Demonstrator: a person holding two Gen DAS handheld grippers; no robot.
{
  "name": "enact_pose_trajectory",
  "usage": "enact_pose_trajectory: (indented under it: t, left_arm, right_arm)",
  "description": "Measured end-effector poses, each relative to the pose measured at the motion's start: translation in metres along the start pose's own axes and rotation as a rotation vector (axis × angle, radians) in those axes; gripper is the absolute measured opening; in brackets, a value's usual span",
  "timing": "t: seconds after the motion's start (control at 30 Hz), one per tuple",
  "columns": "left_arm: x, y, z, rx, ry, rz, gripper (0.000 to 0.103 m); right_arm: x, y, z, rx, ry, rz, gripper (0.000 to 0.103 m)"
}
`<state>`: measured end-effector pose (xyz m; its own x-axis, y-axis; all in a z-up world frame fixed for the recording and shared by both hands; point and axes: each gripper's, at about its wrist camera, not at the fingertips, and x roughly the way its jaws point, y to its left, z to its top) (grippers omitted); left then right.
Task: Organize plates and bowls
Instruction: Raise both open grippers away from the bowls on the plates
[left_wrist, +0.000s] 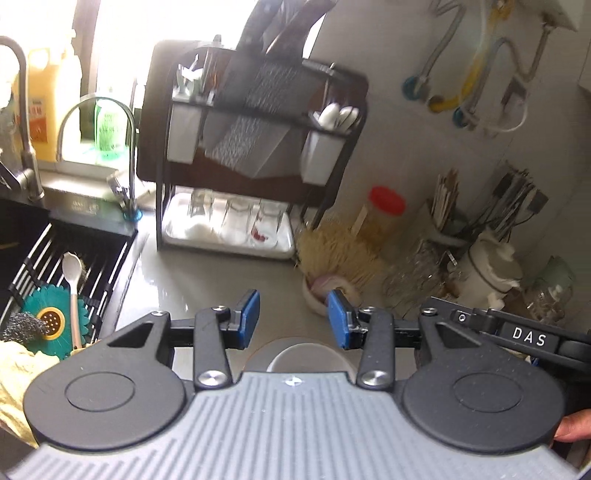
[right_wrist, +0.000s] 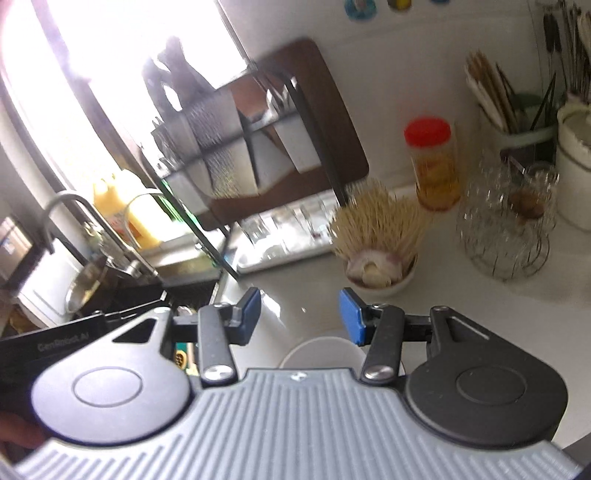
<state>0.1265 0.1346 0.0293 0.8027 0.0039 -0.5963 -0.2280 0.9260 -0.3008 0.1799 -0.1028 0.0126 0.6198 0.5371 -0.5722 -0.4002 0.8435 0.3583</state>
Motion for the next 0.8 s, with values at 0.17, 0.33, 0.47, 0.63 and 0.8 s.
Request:
enact_pose_trajectory:
  t: [0.17,0.33,0.47,0.63,0.8]
  left_arm:
    - [-0.038,-0.02,-0.018,-0.011,-0.037,0.0,0.047]
    - [-0.057,-0.037,-0.039,-0.022,-0.047,0.017,0.047]
    - [-0.065,-0.055,-0.059,-0.012,-0.036,0.024,0.048]
    - [-0.074,-0.076,-0.085,-0.025,-0.014,0.022,0.053]
    - [-0.084,-0.094,-0.102,0.005,-0.004,0.028,0.057]
  right_arm:
    - [-0.038,0.003,-0.007,-0.074,-0.04,0.016,0.05]
    - [-0.07,-0.005,-0.019,-0.122,-0.058,0.021,0.05]
    - [-0.089,-0.016,-0.031,-0.143,-0.071,0.033,0.05]
    - [-0.107,-0.027,-0.046,-0.17,-0.07,0.009,0.05]
    - [-0.124,-0.035,-0.059,-0.184,-0.065,0.011,0.05]
